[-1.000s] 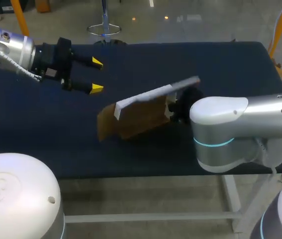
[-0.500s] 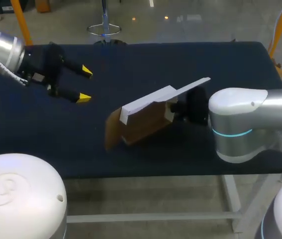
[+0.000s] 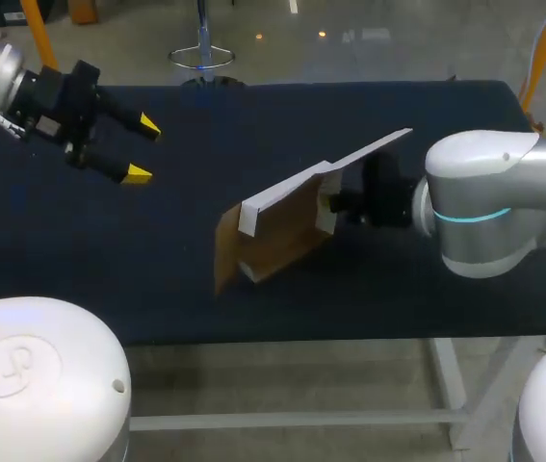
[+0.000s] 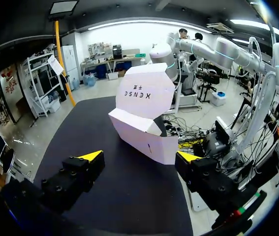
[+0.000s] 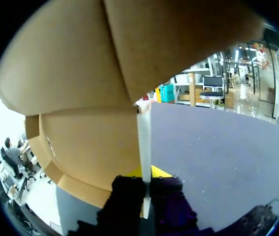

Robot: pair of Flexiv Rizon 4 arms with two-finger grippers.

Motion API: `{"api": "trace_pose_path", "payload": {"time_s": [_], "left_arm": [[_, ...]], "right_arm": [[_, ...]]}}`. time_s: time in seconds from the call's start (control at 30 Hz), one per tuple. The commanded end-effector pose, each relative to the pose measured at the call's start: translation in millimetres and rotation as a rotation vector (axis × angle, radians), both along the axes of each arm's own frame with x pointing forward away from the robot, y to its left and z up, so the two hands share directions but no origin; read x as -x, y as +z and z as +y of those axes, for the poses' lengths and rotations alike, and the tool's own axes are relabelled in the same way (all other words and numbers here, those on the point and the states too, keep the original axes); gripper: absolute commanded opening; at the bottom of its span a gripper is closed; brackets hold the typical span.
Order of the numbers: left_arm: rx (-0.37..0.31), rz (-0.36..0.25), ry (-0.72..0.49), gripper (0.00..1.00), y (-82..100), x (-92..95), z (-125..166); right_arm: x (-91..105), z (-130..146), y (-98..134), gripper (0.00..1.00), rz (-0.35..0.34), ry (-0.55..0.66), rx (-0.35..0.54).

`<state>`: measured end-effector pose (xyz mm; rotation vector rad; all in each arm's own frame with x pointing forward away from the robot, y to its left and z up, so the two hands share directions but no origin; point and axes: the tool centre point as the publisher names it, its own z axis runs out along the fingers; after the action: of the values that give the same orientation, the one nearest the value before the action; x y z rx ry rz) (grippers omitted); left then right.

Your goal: Assemble the packaging by folding the flat box into shape, placing the metal phone stand inside, and closing the box properly

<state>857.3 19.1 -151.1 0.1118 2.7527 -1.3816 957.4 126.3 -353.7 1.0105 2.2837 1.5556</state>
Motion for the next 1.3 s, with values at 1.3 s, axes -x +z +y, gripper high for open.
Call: {"api": "trace_pose_path", "payload": {"time_s": [1.3], "left_arm": [[-0.115,-0.194,0.078,1.00,-21.8,-2.4,39.1]], "right_arm": [[16.6,-15.2,18.0,0.00,0.347,0.117,0.154]]}}
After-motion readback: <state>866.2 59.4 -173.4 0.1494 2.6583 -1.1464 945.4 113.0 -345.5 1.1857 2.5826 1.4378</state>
